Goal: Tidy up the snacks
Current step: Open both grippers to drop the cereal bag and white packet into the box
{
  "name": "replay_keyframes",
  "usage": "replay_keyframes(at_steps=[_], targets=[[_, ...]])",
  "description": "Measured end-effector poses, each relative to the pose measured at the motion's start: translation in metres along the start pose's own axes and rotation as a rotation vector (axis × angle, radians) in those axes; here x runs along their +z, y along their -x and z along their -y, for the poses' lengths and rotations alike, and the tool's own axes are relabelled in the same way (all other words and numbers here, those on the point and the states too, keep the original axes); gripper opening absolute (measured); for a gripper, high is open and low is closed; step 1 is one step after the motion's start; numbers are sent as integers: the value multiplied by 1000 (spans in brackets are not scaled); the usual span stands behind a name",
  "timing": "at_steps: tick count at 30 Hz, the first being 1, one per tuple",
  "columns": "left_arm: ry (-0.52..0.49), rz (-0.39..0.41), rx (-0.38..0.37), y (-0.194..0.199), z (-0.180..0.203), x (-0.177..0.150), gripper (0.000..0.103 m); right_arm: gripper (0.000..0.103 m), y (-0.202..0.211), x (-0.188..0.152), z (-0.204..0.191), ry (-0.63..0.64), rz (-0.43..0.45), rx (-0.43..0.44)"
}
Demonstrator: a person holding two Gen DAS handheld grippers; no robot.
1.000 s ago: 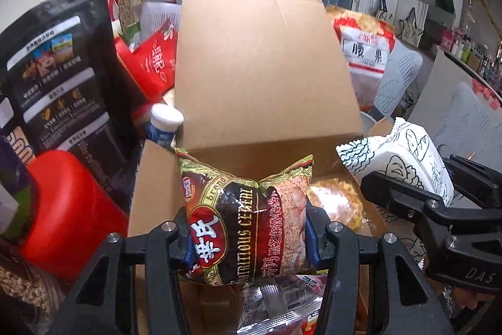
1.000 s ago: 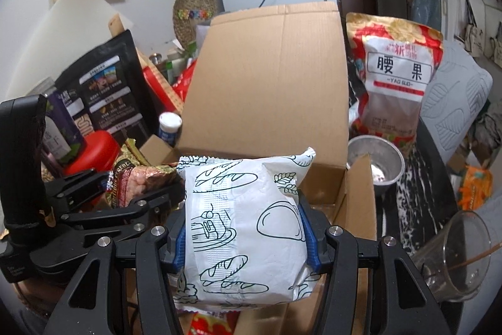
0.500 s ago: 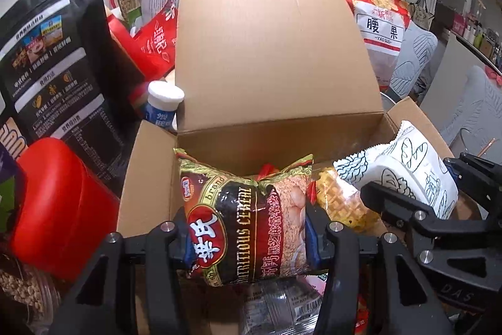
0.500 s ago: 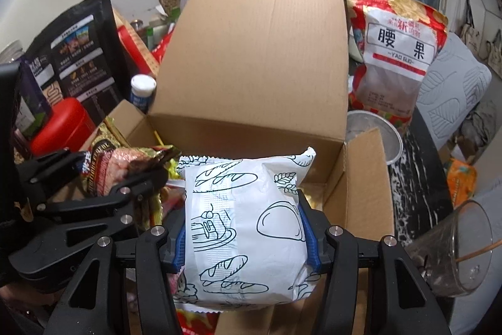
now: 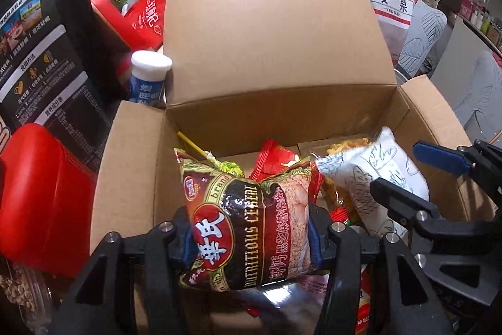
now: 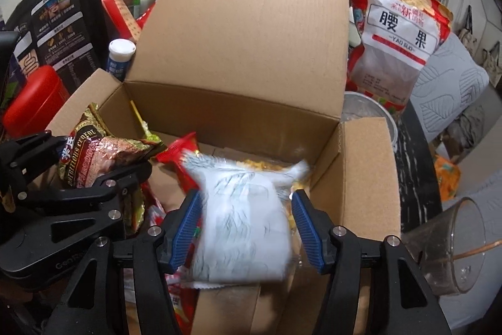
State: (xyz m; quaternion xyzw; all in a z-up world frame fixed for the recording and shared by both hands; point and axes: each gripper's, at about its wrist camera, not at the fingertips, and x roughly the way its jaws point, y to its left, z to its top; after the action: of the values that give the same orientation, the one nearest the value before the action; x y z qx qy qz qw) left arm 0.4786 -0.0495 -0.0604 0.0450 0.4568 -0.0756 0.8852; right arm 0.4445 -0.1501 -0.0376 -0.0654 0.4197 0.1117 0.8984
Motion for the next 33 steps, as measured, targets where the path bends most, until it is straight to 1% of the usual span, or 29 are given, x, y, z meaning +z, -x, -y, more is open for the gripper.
replay_keyframes(at_steps=[4,7,9,13,17,23,27,30,33], targets=[[2,-7,-9,-1,1,3,53,62,3,1,-2,9,7,-10],[16,-23,-26,0,-2,7,53,66,8,1,-1,7,18,-13],[21,-17,-31,3,-4,8,53,68,13,1,1,4,30,-9],[16,2,2,10,-4,9,53,69,20,0,3,3,47,-3],[22,20,11,17,-2,9,53,69,26,-4,3,-4,57,2],[47,64,12,33,-2,8,54,69,36,-6,4,-22,67,22],[51,92,19,46,-2,8,55,69,51,-7,3,-22,92,9],[55,136,33,65,-3,9,55,69,64,-6,2,-30,114,7],[51,160,41,81,-2,9,55,69,74,-5,1,-39,132,12]])
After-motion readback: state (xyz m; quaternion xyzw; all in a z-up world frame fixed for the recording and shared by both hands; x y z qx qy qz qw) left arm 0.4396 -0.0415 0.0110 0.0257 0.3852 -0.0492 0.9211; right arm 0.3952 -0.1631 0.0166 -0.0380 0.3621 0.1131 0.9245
